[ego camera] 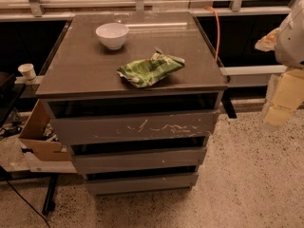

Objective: Open top drawer

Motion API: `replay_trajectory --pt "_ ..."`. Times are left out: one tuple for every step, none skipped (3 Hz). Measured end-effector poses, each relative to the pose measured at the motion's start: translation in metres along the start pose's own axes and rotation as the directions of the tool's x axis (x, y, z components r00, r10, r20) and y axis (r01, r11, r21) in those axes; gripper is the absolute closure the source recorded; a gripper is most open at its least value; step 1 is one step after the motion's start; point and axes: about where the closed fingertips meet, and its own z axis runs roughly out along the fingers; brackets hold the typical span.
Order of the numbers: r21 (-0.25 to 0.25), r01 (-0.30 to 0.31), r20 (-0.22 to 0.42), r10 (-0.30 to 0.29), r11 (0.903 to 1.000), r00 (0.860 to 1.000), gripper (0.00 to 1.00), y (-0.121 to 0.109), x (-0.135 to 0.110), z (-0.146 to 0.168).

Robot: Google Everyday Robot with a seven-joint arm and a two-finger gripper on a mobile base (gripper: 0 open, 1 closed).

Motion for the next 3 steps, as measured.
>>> replay_trajectory --pt "0.0 -0.001 0.001 0.001 1.0 1.0 0.0 0.001 0.0 0.002" --pt "-0.007 -0.011 0.014 0.011 0.9999 1.0 0.0 0.013 0.004 0.022" --pt "-0.009 -0.028 0.064 0.029 0.9996 0.998 0.0 0.03 0.008 0.068"
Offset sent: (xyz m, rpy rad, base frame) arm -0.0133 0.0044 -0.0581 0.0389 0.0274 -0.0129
